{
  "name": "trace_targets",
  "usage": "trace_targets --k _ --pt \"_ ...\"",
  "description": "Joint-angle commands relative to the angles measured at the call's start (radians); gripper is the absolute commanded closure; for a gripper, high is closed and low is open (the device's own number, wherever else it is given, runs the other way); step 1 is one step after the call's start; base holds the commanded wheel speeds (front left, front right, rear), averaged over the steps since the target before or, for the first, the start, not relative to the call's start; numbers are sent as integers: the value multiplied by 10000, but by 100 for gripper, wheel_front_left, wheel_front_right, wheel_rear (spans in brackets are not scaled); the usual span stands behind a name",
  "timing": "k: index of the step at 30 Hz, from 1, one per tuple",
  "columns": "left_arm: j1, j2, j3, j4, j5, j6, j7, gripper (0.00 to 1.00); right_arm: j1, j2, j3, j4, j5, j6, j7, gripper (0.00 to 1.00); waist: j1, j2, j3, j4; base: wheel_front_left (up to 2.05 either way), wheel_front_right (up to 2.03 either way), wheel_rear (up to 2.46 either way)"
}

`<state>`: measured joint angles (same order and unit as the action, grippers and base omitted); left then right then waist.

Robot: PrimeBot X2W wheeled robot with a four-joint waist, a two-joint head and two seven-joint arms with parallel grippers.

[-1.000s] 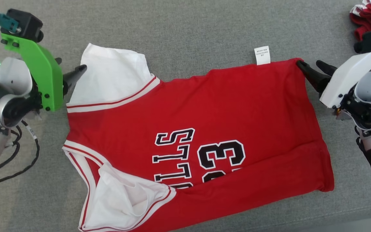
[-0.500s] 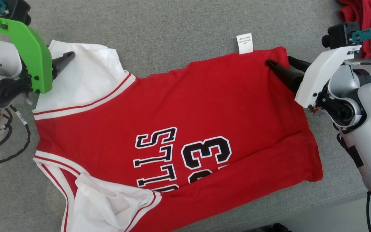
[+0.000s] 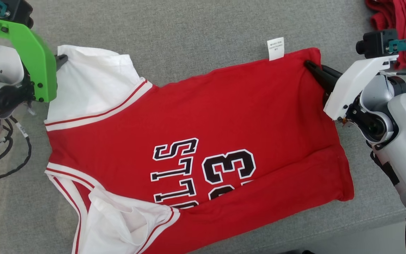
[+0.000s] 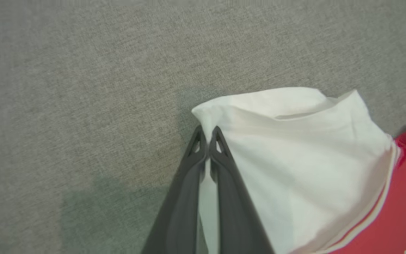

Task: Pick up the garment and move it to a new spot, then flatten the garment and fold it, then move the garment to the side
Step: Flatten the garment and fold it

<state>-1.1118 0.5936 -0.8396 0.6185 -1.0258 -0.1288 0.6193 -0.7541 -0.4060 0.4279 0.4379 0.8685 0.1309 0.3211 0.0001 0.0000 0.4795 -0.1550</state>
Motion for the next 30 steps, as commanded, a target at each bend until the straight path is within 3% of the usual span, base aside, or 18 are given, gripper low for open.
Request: trace_targets --k 1,10,16,23,30 --pt "-53 109 -10 80 116 -28 -143 100 -85 -75 12 116 25 -4 -209 100 -1 0 -117 68 0 0 0" --pt "165 112 -147 542 198 -6 -1211 100 -107 -59 129 1171 -122 -10 -1443 100 -1 0 -727 219 0 0 0" --pt "380 91 -508 202 -135 -7 -1381 100 112 -148 495 1377 2 -10 -2212 100 -1 0 -1414 385 0 0 0" --pt "826 465 -910 -656 -760 -7 -1450 100 713 -404 752 1667 128 -10 -3172 100 -1 0 -2348 712 0 0 0" --pt "1530 1195 -1481 -2247 -1471 -9 -798 100 1378 -806 1165 1526 238 -10 -4121 100 -1 0 -2983 1064 0 0 0"
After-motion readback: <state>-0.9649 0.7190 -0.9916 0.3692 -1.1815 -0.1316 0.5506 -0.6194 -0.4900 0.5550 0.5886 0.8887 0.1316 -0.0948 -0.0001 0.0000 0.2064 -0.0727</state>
